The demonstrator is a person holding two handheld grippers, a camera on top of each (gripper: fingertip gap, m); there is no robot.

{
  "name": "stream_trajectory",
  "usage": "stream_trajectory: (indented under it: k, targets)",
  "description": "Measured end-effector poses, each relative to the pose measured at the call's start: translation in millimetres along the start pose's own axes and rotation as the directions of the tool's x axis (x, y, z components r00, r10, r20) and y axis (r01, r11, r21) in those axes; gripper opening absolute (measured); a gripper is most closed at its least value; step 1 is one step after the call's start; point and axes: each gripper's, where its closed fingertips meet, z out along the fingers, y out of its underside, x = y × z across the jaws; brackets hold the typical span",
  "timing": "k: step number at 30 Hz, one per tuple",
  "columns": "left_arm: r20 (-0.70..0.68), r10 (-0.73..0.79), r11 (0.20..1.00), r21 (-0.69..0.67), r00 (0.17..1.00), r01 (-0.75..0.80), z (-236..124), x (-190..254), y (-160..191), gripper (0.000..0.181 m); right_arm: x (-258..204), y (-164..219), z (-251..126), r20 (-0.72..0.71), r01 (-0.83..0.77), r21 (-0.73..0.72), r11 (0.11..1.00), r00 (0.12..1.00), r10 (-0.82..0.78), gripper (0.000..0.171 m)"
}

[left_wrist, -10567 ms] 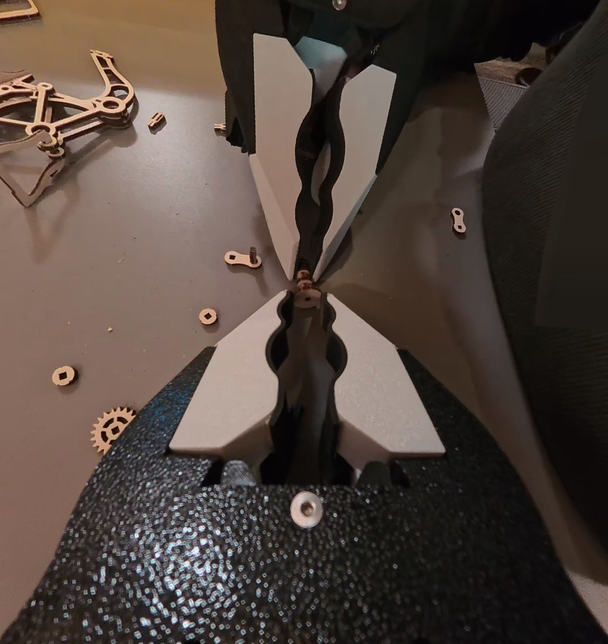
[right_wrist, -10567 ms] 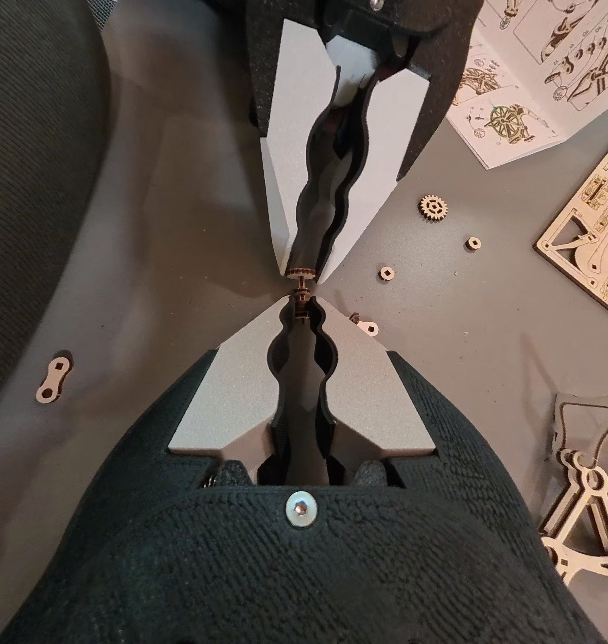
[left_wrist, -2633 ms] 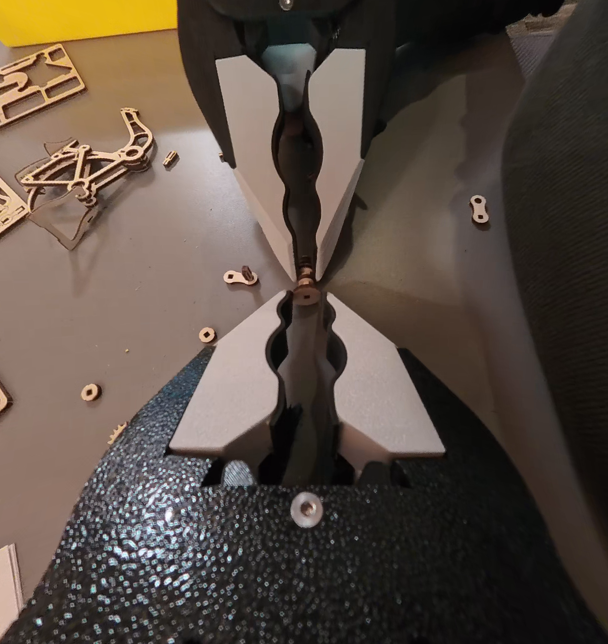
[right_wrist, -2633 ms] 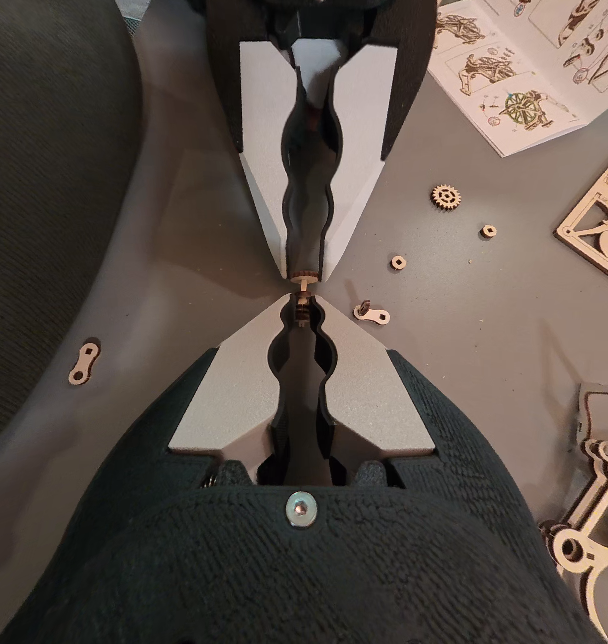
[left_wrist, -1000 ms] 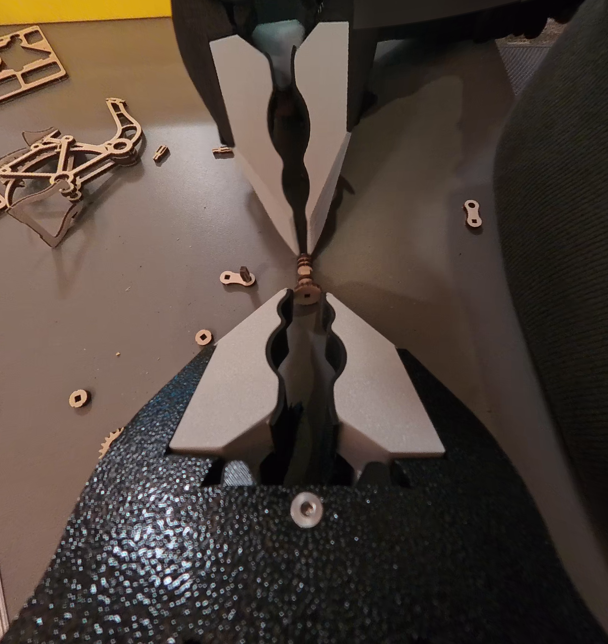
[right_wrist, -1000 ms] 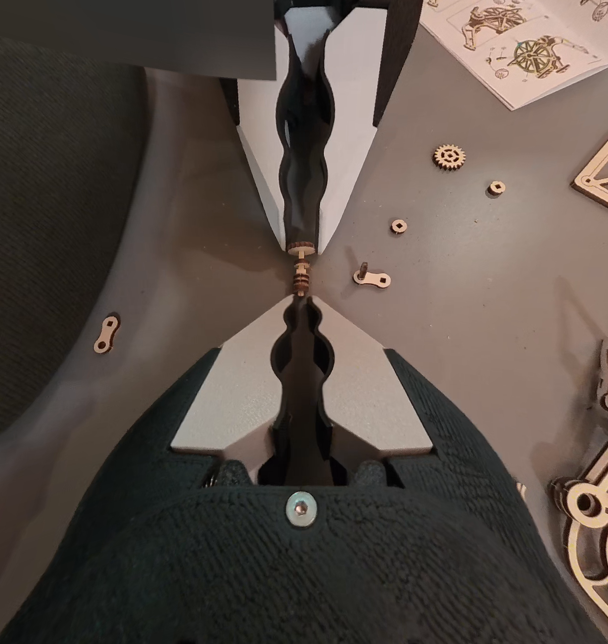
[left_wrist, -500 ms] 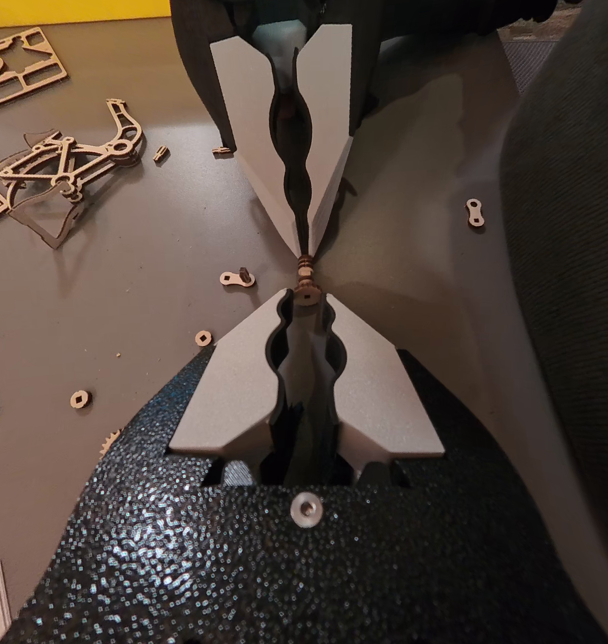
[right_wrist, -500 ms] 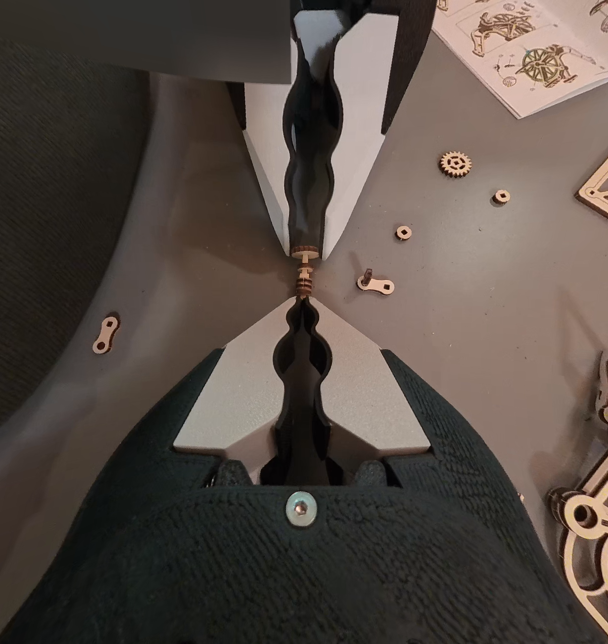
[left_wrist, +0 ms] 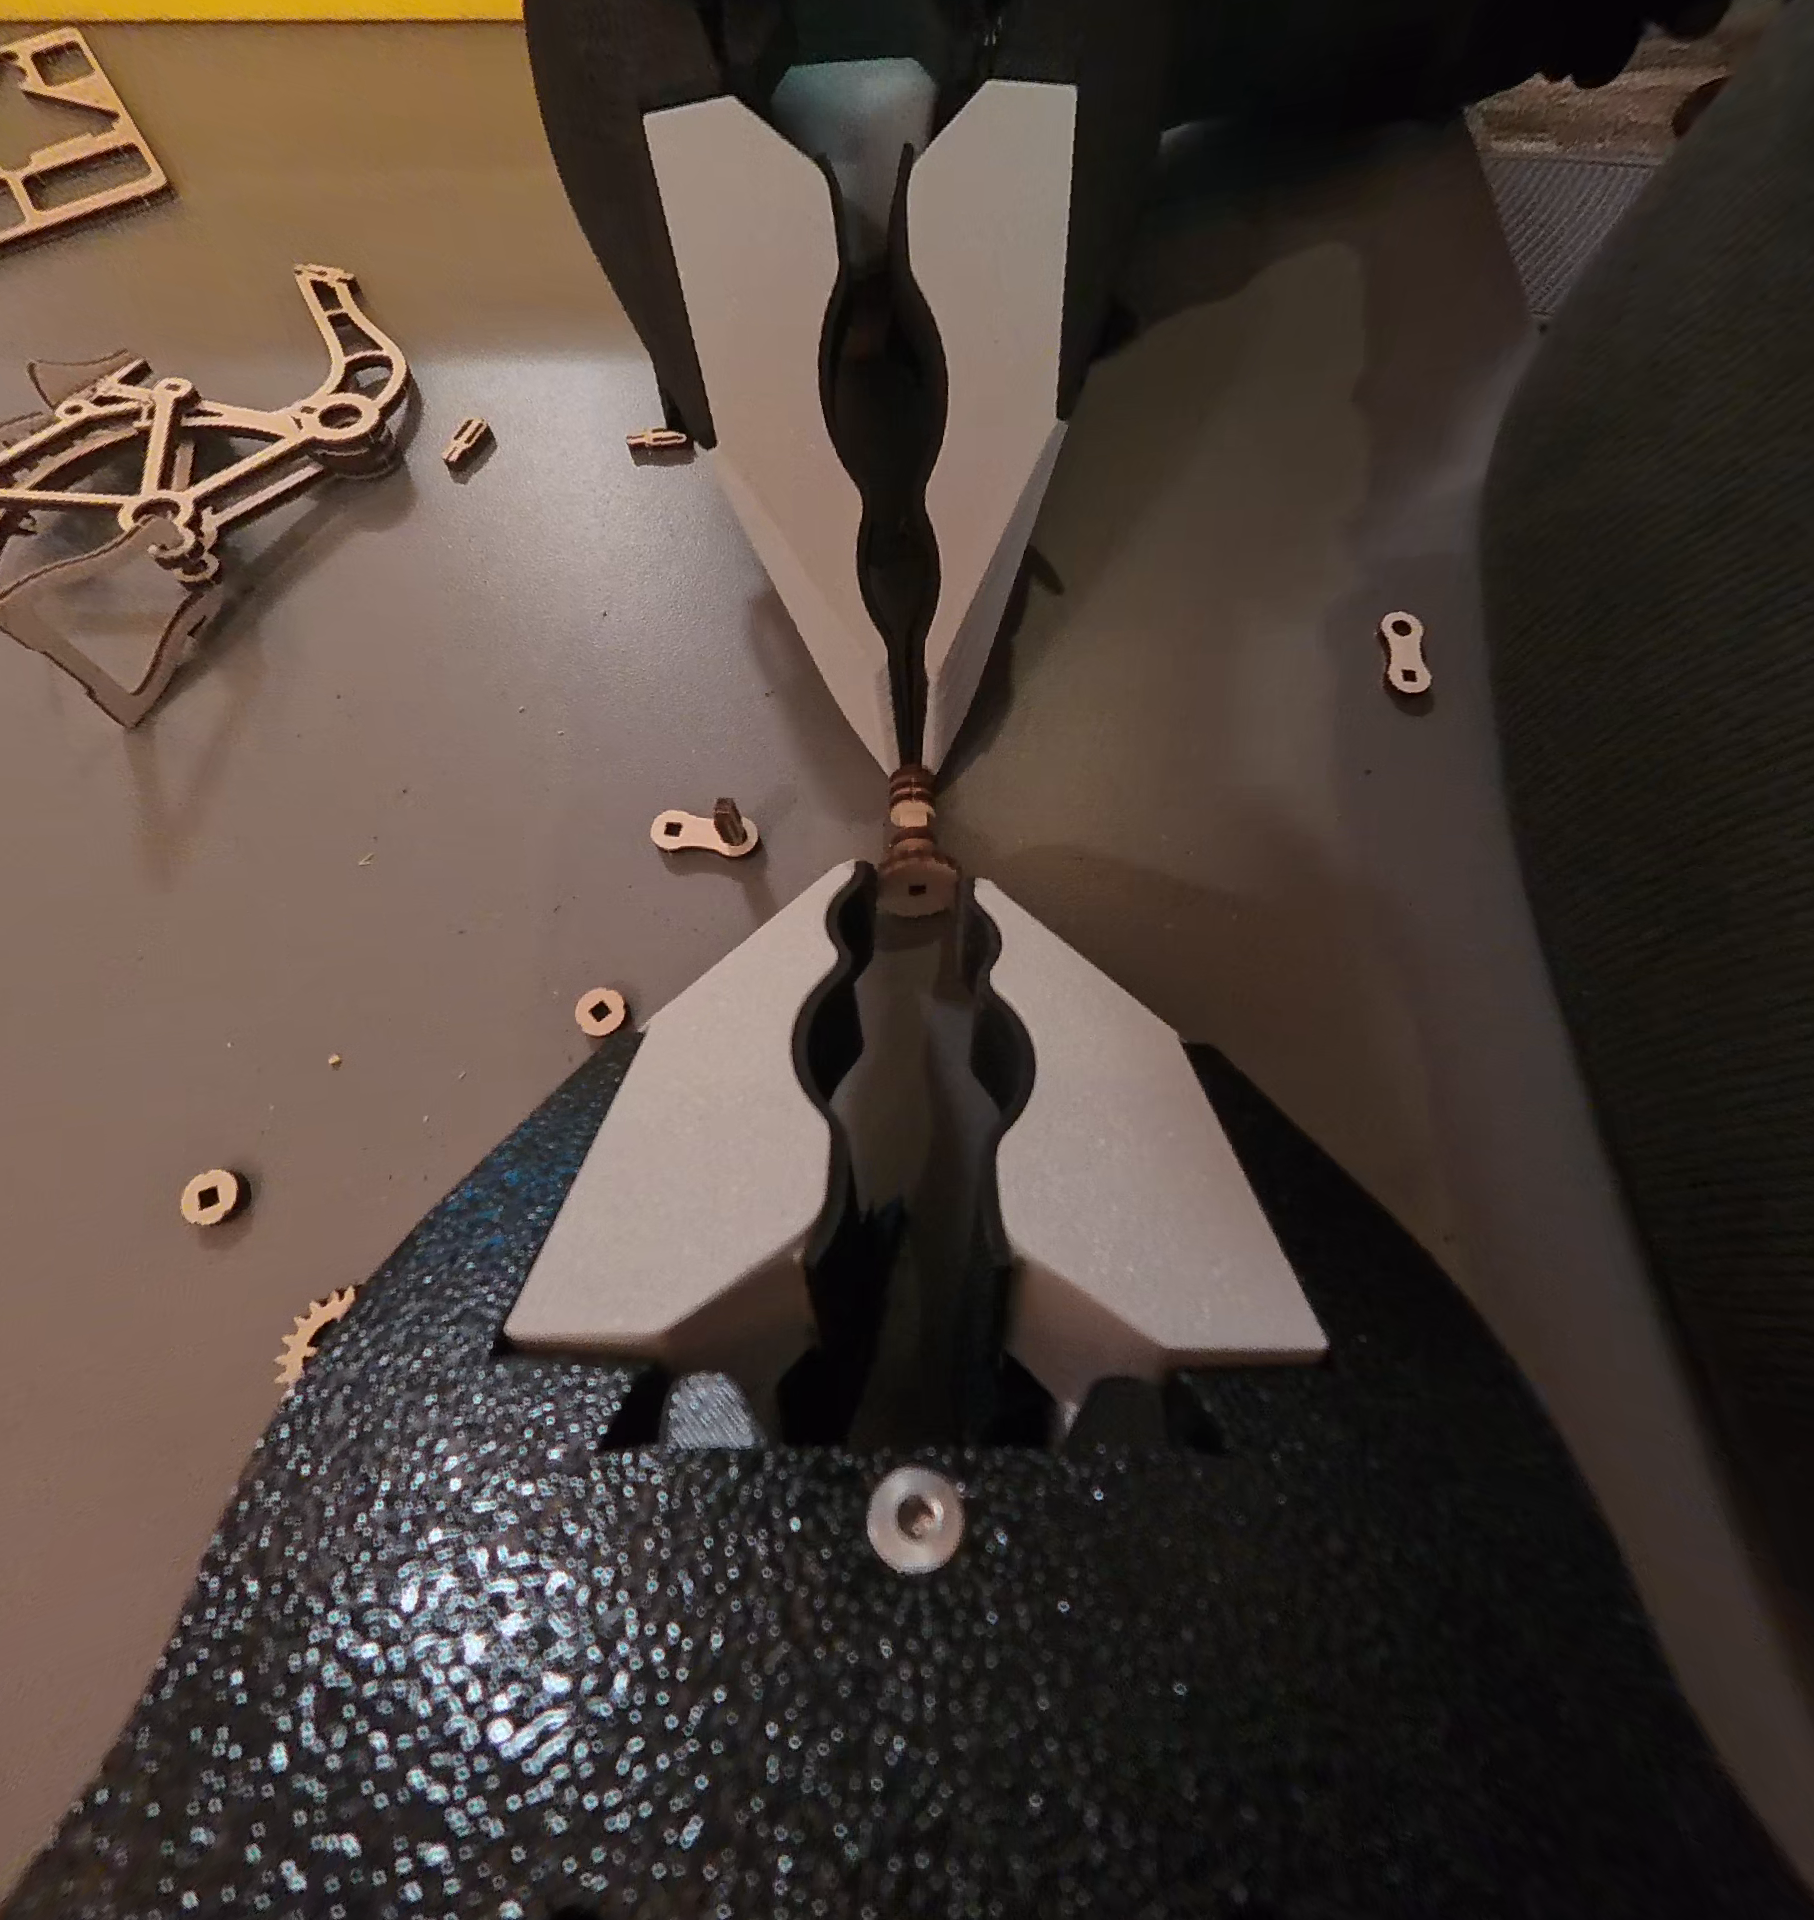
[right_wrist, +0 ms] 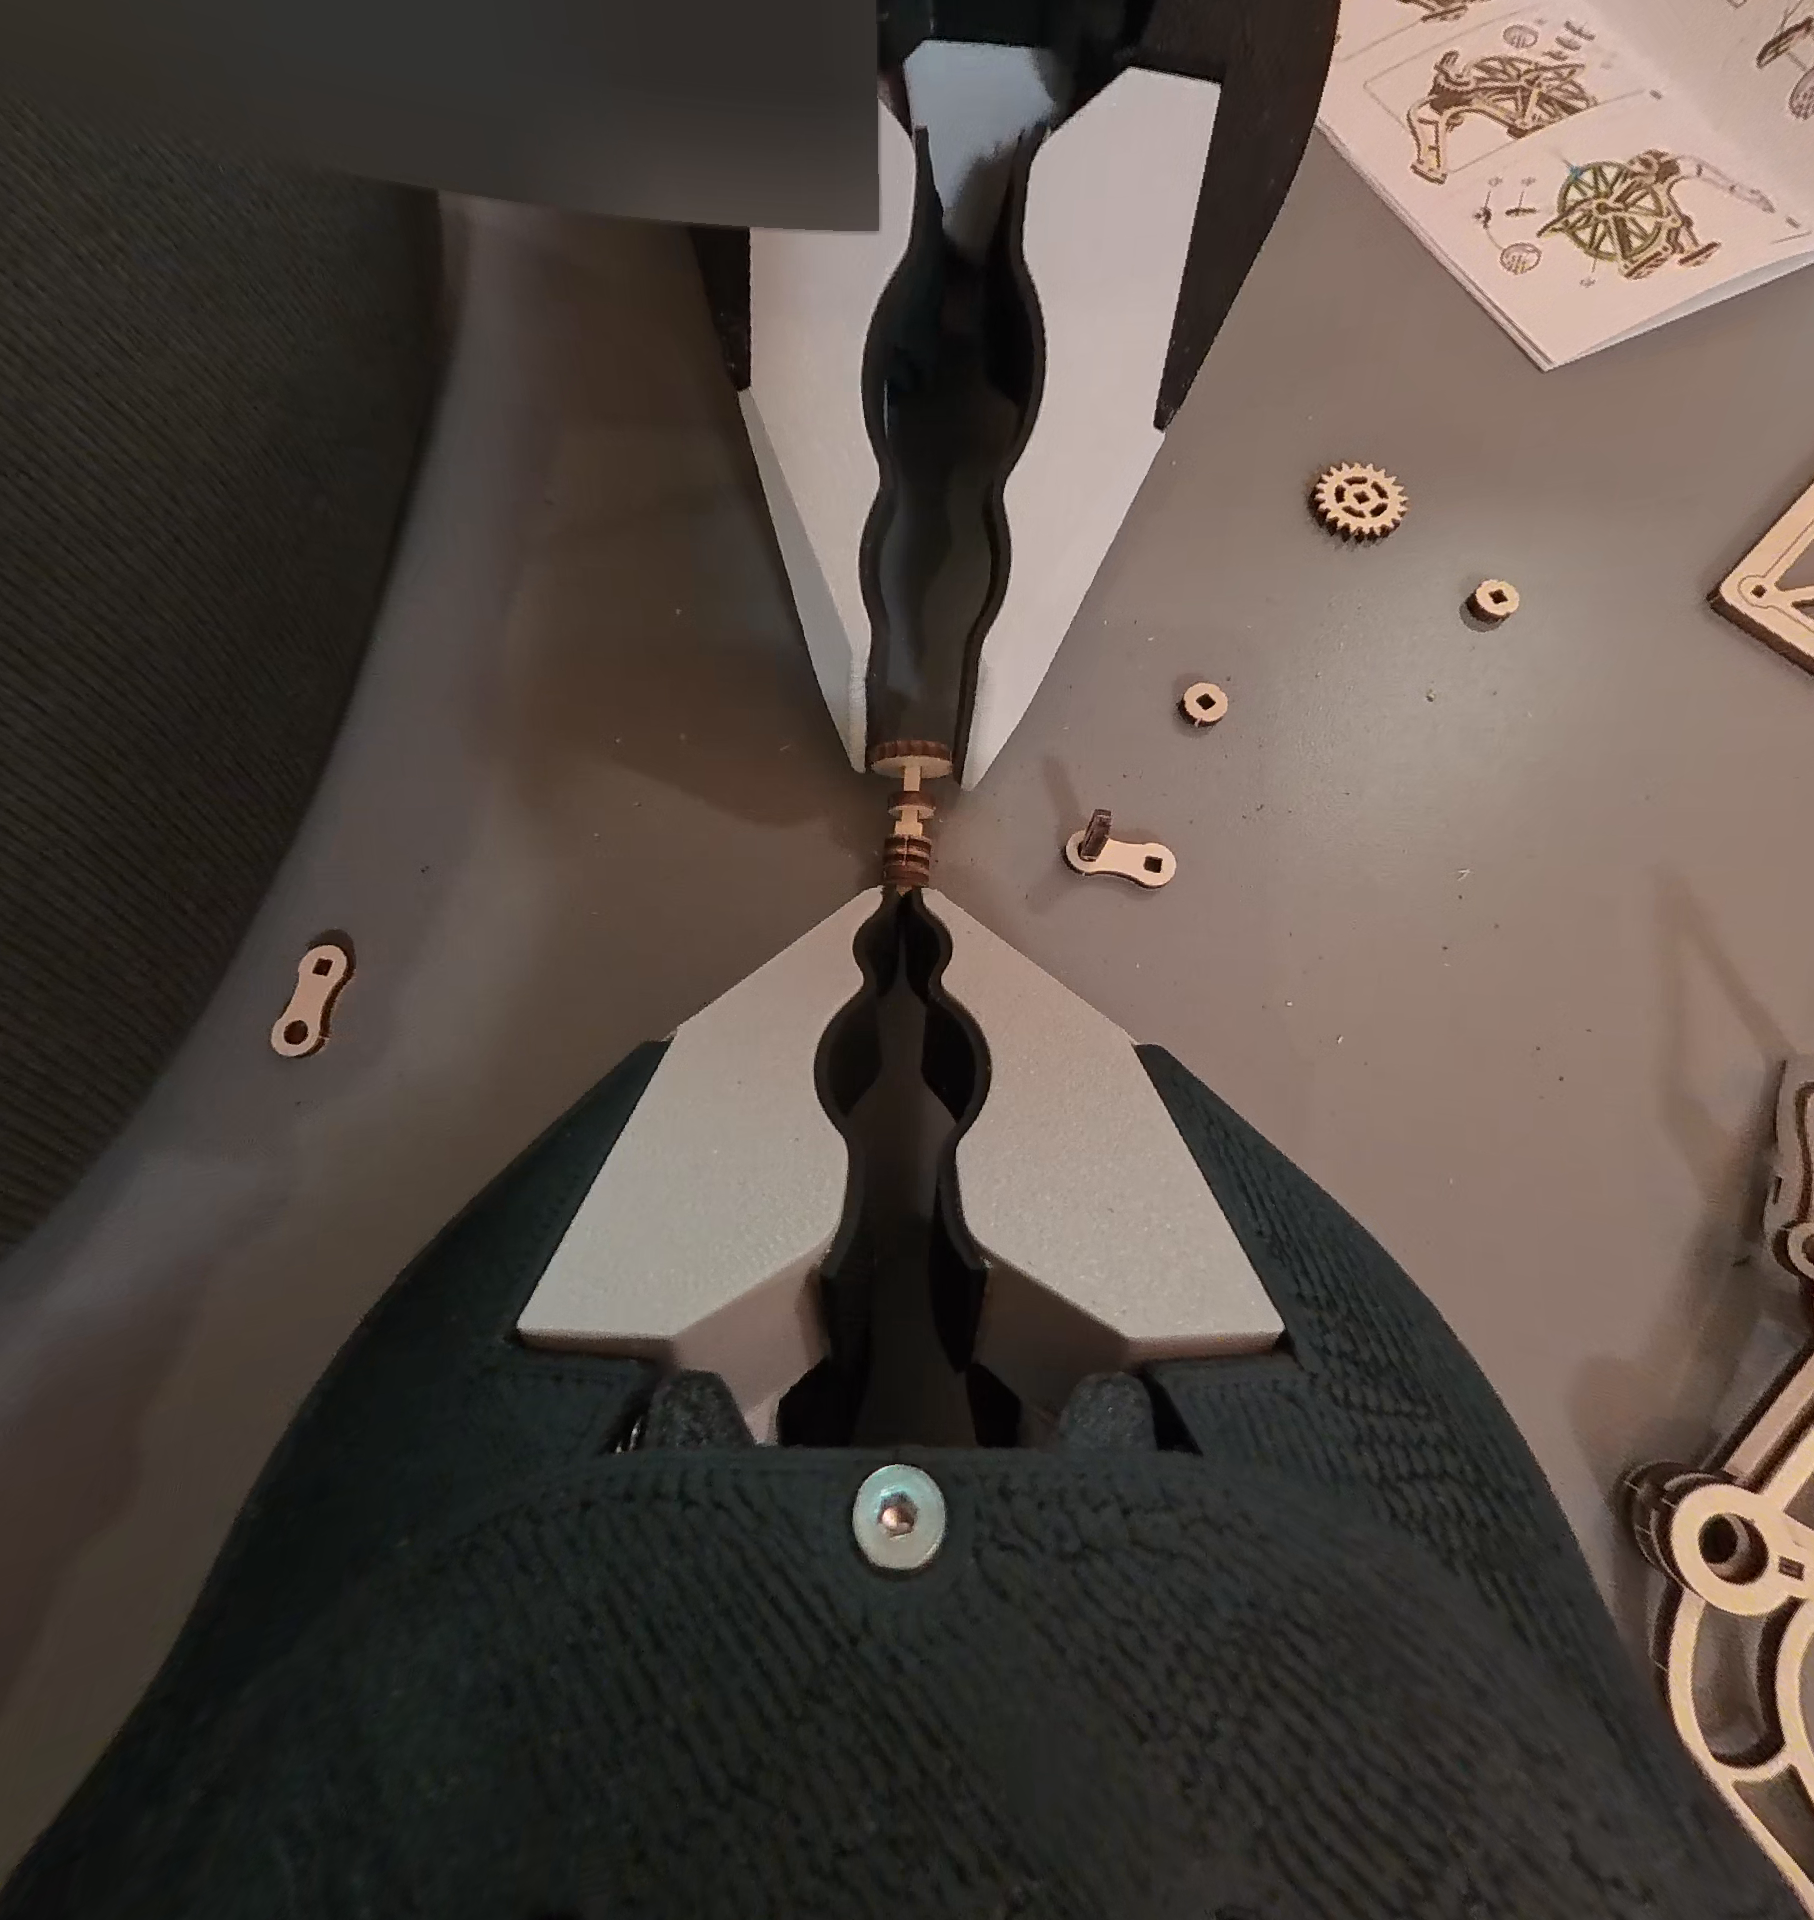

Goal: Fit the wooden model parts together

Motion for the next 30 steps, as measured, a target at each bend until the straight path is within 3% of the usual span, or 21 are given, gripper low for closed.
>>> stream_trajectory:
  k: [26,27,28,30]
  targets:
    - [0.027,0.042,0.999,0.007,0.999,-0.042,-1,-1,-1,0.014,3,2,0,-0.013,-0.018,0.008,1.000,1.000,0.018,0.000]
    - [0.065,0.056,0.998,0.012,0.996,-0.057,-2,-5,-1,0.014,4,2,-1,-0.021,-0.029,0.011,1.000,0.999,0.029,0.003]
    - [0.098,0.063,0.998,0.015,0.993,-0.065,-3,-9,-2,0.014,5,3,-2,-0.022,-0.043,0.014,0.999,0.999,0.043,0.026]
    - [0.156,0.028,0.999,0.041,0.987,-0.035,-7,-20,-4,0.015,13,1,-5,-0.073,-0.038,0.031,0.999,0.997,0.041,0.041]
